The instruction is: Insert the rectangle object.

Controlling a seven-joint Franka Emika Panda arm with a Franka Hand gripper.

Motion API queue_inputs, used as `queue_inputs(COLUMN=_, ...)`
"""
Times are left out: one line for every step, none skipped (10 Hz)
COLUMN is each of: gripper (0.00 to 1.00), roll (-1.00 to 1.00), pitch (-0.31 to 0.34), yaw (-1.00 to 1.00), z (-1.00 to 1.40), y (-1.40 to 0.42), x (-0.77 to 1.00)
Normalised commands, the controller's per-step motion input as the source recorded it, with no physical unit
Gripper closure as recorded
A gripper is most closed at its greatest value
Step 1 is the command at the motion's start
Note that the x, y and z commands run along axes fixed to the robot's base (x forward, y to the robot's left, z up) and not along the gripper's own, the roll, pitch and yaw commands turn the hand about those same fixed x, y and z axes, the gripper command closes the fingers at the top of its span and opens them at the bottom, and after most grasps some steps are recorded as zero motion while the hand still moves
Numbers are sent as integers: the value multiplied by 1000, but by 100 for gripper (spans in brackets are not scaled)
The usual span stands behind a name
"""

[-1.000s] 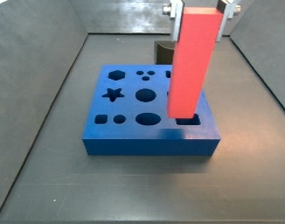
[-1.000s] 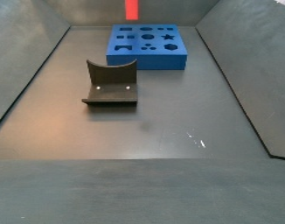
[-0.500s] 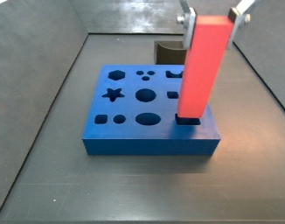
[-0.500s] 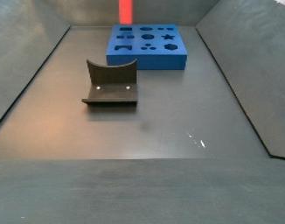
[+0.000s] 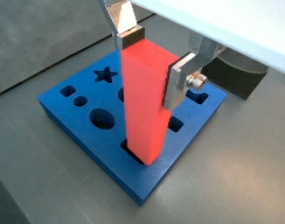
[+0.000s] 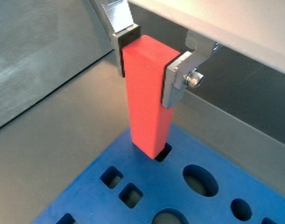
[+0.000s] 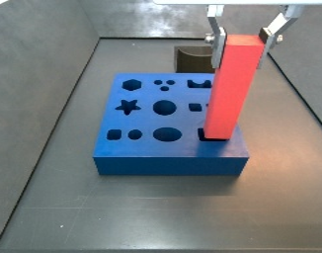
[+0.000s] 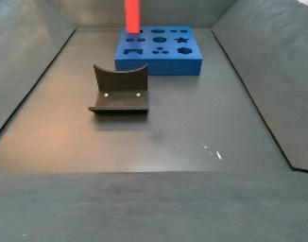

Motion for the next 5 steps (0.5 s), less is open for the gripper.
queue_inputs(gripper=100, roll=0, pitch=0, yaw=180, z=-60, y=-31, x=0)
queue_inputs(gripper=100, roll=1, pitch=0, yaw=6, z=-123, y=0, x=-269)
queue_inputs(gripper=100, roll=0, pitch=0, yaw=14, z=-177, y=0, x=-271)
queue_inputs(gripper=100, roll=3, pitch=0, yaw=60, z=-214, y=0, x=-223)
queue_inputs(gripper=100, roll=50, pitch=0, yaw=140, z=-243, y=0, x=-217)
